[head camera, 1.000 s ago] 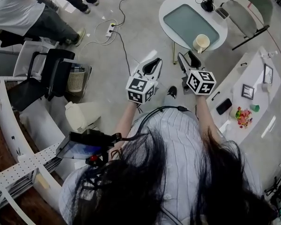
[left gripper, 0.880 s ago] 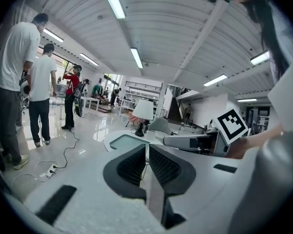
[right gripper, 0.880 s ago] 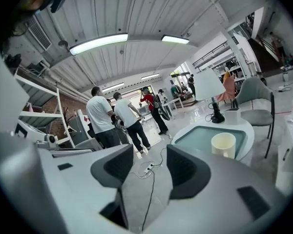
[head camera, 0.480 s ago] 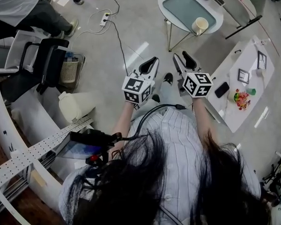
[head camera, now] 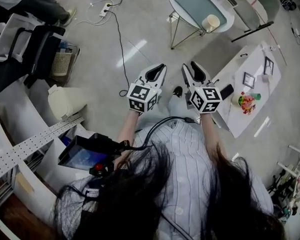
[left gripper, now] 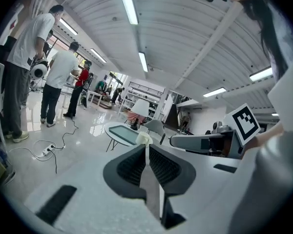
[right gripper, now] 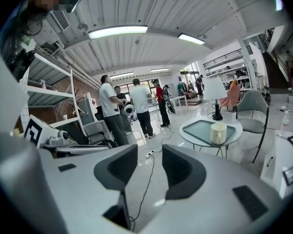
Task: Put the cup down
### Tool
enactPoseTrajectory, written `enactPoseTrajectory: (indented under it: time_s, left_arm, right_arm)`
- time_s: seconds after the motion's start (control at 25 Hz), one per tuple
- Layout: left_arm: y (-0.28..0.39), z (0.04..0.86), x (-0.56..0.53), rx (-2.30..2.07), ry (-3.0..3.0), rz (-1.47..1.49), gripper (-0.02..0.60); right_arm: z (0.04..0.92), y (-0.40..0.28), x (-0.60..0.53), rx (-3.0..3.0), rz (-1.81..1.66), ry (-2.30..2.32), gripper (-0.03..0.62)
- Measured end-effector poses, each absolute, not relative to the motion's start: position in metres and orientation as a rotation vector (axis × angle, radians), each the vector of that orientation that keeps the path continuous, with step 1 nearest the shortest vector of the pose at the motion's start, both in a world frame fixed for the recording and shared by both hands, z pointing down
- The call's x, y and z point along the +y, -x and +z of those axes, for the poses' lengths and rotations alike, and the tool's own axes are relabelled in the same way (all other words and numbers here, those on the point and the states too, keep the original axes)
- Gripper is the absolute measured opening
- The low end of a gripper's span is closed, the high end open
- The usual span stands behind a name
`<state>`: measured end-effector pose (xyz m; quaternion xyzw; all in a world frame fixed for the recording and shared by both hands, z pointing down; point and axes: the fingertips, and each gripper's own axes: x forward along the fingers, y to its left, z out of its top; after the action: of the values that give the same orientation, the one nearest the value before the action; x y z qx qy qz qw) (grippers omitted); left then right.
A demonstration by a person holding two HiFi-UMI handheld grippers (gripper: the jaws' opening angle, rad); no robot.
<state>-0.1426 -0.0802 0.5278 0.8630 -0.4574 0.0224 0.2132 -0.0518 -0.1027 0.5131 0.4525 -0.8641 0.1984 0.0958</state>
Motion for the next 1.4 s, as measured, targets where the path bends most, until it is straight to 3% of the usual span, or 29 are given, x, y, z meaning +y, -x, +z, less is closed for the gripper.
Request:
enactPoseTrajectory:
  time_s: [0.72, 1.4]
  left_arm:
    - [0.067, 0.501, -0.038, -1.266, -2.469, 0.095, 0.034]
    - [-0.023, 0.504, 0.083, -1.359, -2.455, 0.194, 0.034]
  right_arm:
    - [0.501, -0.008, -0.026, -2.623, 0.62, -1.286, 0.109]
    - [0.494, -0.092, 0.092, -2.733, 0.578, -1.155, 0.074]
